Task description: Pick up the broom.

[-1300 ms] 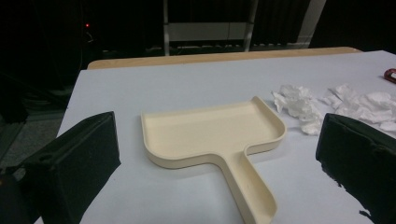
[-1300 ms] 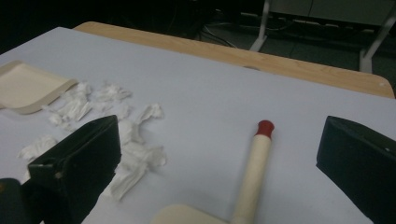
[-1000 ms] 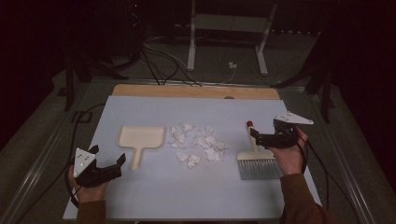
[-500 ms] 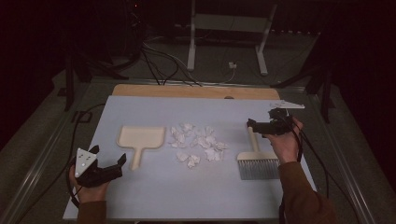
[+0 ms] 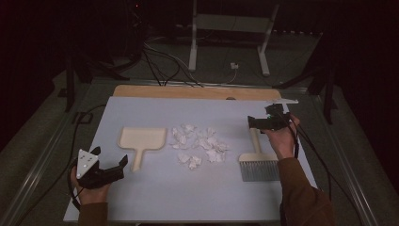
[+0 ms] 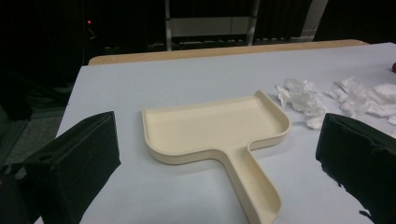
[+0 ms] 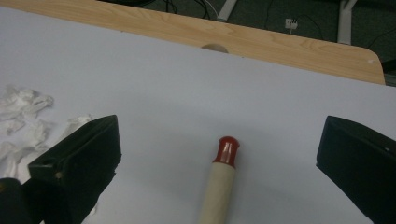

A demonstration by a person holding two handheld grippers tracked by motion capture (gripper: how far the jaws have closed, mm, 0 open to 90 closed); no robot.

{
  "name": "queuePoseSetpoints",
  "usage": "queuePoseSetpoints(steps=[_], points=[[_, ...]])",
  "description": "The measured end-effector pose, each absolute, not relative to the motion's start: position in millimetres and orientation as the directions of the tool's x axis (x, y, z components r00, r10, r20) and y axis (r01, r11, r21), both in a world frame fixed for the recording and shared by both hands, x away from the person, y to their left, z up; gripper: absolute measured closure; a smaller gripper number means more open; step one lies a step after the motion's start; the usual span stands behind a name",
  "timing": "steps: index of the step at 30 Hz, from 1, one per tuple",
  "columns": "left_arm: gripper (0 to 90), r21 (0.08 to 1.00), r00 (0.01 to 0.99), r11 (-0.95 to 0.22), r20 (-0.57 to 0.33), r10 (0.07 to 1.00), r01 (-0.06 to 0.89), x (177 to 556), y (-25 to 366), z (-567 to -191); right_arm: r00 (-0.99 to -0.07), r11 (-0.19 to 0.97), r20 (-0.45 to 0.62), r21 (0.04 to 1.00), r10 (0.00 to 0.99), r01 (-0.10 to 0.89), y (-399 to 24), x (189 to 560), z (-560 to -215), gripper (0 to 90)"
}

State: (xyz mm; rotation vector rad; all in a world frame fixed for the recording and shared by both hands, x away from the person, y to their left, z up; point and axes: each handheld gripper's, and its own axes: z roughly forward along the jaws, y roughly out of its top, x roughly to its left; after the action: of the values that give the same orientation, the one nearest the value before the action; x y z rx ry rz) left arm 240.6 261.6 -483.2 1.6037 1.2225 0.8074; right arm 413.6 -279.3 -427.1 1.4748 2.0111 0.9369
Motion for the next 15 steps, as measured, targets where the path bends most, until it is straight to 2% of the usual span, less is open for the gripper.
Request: queuePoseSetpoints(steps=[15], points=[[0.4,0.936,0.284,-0.060,-0.044,0.958,0.347,241,263,-485,-0.281,0.165,0.056,0.696,0.958,0.699,-279,436,-451,0.2]])
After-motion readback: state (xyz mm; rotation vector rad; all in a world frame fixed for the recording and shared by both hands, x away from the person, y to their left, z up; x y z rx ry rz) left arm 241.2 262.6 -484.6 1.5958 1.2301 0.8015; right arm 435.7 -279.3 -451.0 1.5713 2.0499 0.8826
